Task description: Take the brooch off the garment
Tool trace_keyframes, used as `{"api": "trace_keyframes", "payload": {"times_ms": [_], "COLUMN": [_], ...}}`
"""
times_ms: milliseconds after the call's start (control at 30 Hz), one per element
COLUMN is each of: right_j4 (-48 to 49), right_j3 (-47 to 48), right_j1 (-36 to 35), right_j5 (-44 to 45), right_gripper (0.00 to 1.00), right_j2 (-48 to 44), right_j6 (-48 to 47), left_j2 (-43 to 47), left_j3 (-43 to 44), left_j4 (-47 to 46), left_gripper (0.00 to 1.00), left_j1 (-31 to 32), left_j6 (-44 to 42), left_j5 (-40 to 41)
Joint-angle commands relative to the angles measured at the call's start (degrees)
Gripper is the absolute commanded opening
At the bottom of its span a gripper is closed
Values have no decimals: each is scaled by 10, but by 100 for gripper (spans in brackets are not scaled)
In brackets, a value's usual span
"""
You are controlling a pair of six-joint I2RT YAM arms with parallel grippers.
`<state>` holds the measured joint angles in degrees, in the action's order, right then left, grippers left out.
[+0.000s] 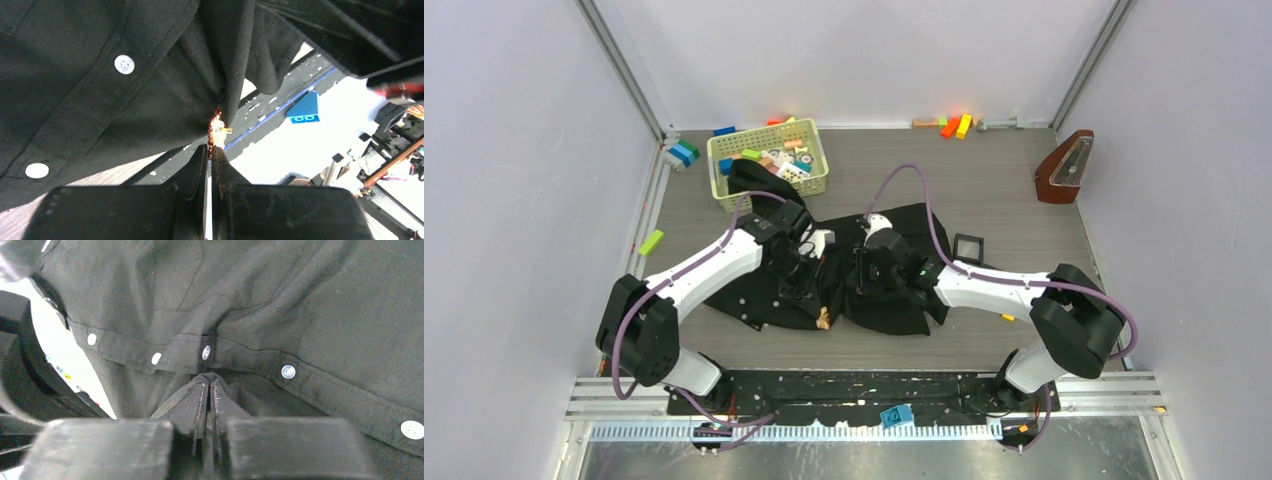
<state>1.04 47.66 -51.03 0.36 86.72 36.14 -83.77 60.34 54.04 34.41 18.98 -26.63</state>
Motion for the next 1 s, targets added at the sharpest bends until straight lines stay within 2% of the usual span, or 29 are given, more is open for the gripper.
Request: {"api": "trace_keyframes", "payload": {"times_ms": [0,33,67,133,300,400,500,633,767,833,967], "right_j4": [30,37,41,56,170,259,308,395,522,558,569], "right_j3": [-13,-18,-22,-39,-110,-153,-167,-177,-184,-179,-167], "right_j1": [18,20,24,33,77,92,95,95,95,95,95], "right_j5": [29,13,-14,-45,-154,-223,-259,-321,-355,-365,-369], "right_gripper": [22,26,37,50,60,66,73,74,71,68,59], "right_j2": [-35,-41,-44,-59,-100,-104,-93,-57,-3,17,35], "right_j6": [15,17,26,40,91,133,157,198,247,269,279], "left_j2": [12,12,11,4,-5,-2,0,2,9,9,6], "left_j3": [-2,-4,-7,-8,-4,-2,0,-1,-5,-1,8], "left_j4": [-15,-25,-34,-45,-55,-62,-69,-89,-136,-148,-151], "left_gripper": [0,0,0,0,0,0,0,0,0,0,0], "left_j1": [1,-1,-4,-9,-29,-46,-53,-62,-77,-80,-92], "left_j6": [-10,-6,-4,-2,-6,-6,-3,10,46,55,58], "left_j5": [-70,-79,-89,-101,-117,-140,-162,-196,-241,-254,-265]}}
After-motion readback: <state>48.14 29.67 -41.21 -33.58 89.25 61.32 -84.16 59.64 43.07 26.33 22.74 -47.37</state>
